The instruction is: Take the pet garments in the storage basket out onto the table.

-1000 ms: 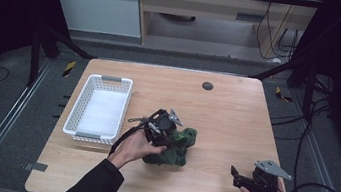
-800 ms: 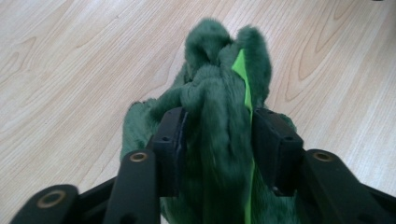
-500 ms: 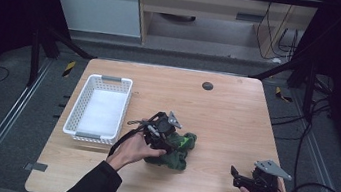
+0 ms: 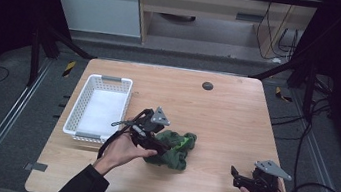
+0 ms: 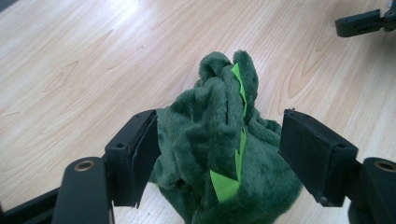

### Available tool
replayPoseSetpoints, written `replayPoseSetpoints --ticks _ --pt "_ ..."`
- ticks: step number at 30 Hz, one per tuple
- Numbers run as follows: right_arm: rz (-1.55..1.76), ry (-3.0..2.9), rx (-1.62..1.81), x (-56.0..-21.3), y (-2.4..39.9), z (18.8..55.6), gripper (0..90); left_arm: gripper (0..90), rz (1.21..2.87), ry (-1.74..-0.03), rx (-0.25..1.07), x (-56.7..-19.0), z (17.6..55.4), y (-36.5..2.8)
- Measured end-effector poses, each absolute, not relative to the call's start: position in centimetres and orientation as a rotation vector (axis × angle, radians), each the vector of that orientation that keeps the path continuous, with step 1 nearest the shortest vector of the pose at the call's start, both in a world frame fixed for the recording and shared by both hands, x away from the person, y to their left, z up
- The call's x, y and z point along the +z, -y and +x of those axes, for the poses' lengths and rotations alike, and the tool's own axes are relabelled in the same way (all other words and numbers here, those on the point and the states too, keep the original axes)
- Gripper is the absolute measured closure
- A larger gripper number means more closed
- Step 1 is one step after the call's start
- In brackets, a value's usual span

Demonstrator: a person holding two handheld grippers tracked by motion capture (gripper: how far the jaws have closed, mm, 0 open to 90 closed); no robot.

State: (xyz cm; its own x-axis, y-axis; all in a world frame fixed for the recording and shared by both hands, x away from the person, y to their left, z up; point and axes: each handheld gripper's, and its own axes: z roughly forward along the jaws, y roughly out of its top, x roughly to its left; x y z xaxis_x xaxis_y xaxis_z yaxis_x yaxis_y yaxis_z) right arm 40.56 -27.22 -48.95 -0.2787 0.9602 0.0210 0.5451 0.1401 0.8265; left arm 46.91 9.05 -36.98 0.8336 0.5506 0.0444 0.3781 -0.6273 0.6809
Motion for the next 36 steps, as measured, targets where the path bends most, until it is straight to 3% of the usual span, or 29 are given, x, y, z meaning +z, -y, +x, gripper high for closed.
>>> replayPoseSetpoints --ticks 22,36 --pt "1.437 -1.891 1.021 -49.0 27.2 40.5 5.4 24.6 1.988 -0.826 0.481 -39.9 42.8 -17.3" --pt "1.431 -1.892 1.023 -49.0 27.2 40.3 4.9 24.6 1.949 -0.926 0.518 -43.0 40.4 -21.2"
